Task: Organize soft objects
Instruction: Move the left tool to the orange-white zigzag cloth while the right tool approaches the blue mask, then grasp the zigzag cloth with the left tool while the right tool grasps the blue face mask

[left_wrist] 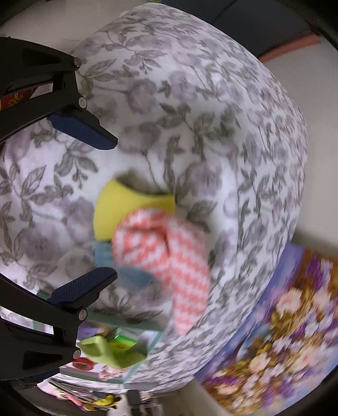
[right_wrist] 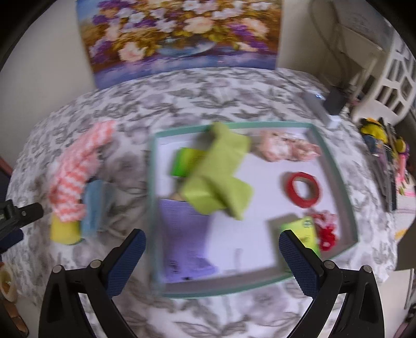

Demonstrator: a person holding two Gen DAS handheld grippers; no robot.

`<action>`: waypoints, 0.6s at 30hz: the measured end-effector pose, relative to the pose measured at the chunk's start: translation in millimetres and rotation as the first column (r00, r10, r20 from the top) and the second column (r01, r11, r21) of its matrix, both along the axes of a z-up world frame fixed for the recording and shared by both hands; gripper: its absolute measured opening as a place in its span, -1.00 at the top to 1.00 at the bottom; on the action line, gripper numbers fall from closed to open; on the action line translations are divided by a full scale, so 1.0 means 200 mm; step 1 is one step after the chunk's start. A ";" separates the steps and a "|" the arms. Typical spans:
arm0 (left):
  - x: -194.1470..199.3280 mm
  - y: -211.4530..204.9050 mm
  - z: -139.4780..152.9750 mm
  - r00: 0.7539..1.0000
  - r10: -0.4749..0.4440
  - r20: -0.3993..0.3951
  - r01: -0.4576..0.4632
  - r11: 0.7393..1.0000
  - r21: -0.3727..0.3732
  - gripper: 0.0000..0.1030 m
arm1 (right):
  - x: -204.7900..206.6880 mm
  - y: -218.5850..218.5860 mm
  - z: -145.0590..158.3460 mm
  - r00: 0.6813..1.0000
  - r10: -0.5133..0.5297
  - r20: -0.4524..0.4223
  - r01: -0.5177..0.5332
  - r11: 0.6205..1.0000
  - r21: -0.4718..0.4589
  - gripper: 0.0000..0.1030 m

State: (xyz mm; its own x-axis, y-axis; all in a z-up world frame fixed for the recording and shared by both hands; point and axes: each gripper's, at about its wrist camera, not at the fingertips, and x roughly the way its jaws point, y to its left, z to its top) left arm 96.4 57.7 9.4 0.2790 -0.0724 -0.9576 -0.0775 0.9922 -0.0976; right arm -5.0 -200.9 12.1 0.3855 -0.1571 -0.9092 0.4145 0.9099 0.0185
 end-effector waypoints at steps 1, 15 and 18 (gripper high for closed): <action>0.01 0.03 -0.01 1.000 0.010 -0.004 -0.010 1.000 0.004 -0.79 | 0.02 0.04 0.00 1.000 0.012 0.007 -0.013 1.000 0.013 -1.00; 0.10 0.20 -0.14 0.994 0.090 -0.064 -0.092 0.996 -0.021 -0.79 | 0.27 0.45 -0.11 0.987 0.164 0.007 -0.164 0.983 0.083 -1.00; 0.13 0.17 -0.13 0.997 0.077 -0.032 -0.078 0.996 -0.038 -0.79 | 0.30 0.46 -0.12 0.985 0.173 0.018 -0.174 0.981 0.090 -1.00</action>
State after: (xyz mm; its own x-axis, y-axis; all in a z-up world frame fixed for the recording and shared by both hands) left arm 122.9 91.5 -15.7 0.2555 -0.0893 -0.9627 -0.1575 0.9786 -0.1326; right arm 55.4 -108.2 -12.4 0.4089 -0.0040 -0.9126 0.2499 0.9623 0.1077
